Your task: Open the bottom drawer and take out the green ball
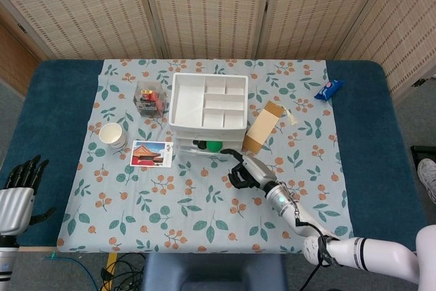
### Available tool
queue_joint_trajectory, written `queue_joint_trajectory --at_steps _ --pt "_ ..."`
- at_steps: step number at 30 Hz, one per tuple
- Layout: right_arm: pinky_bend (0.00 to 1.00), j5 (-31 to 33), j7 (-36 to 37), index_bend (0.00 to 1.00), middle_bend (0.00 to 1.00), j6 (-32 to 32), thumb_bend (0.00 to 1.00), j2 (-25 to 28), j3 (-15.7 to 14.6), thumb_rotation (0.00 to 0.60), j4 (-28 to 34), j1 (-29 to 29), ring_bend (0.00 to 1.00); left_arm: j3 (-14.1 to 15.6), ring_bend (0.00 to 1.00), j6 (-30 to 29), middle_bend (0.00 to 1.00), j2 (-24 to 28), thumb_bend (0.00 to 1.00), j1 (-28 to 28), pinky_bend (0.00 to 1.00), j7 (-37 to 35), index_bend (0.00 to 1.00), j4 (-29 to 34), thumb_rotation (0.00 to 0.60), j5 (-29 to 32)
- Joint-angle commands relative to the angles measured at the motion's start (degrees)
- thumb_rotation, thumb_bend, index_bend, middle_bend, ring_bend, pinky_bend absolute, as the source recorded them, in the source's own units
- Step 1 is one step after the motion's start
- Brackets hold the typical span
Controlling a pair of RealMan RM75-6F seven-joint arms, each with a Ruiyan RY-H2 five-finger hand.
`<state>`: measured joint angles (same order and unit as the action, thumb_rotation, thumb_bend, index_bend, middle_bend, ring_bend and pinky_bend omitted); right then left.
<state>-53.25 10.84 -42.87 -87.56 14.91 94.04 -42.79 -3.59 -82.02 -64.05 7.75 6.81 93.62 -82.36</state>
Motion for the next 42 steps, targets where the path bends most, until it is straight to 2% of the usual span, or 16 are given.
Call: queue_joint_trajectory --at_steps 1,19,42 --pt "1.0 -0.04 0.07 0.16 0.8 0.08 0.58 -0.02 0.09 0.6 0.02 -0.07 0.94 -0.02 0.03 -0.02 0.0 0.04 0.13 -0.01 0.07 0.06 0.0 0.05 0.6 0.06" --pt "1.0 -2.82 1.5 0.19 0.8 1.2 0.58 2.92 -1.84 0.6 4.7 1.48 0.94 -0.03 0.03 0.2 0.0 -0.02 0.13 0.32 0.07 0.49 0.0 0.43 0.6 -0.04" --pt "1.0 -10.59 3.57 0.17 0.8 1.34 0.58 7.31 -5.4 0.6 10.55 4.16 0.94 0.13 0.03 0.27 0.0 -0.23 0.13 0.35 0.07 0.64 0.0 0.52 0.6 0.07"
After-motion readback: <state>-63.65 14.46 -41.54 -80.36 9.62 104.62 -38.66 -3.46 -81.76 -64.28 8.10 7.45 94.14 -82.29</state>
